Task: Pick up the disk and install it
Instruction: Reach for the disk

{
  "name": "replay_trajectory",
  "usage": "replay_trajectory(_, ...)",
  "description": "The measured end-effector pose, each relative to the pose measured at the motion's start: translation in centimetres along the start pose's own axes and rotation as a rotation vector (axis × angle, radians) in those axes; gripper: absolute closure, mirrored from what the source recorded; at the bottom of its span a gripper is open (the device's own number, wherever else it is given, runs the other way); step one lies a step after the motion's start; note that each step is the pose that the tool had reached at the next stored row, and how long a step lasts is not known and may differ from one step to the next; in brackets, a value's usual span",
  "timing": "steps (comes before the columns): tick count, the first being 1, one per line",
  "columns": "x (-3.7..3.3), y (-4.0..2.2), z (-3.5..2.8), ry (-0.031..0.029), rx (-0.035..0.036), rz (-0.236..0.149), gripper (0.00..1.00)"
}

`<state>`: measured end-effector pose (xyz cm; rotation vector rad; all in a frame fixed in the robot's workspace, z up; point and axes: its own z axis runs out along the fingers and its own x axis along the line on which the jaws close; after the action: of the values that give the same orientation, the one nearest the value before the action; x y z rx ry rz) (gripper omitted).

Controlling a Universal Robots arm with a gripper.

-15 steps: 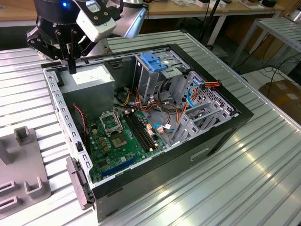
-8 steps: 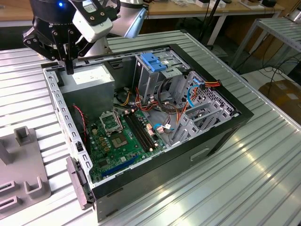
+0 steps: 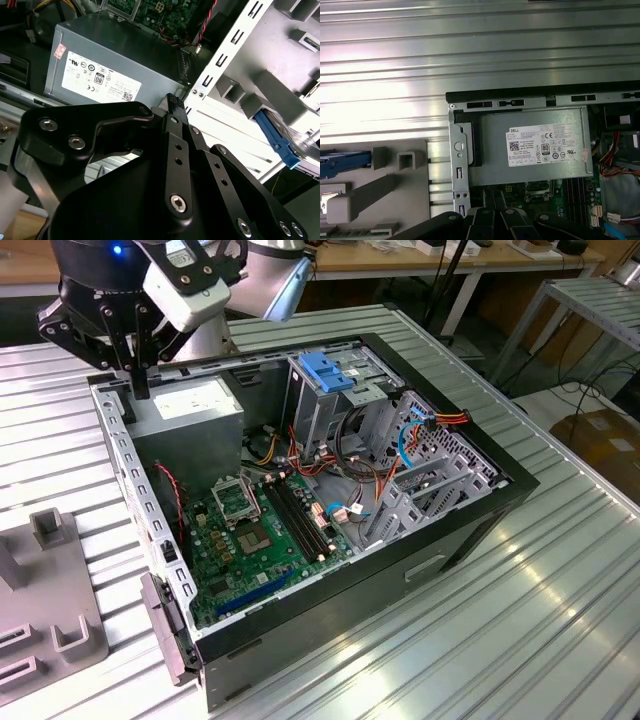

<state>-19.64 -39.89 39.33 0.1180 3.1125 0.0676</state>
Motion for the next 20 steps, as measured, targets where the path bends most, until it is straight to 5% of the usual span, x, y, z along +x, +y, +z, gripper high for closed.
replay_trajectory(20,2.59,-0.19,-0.07,0.0000,0.0000,0.001,0.90)
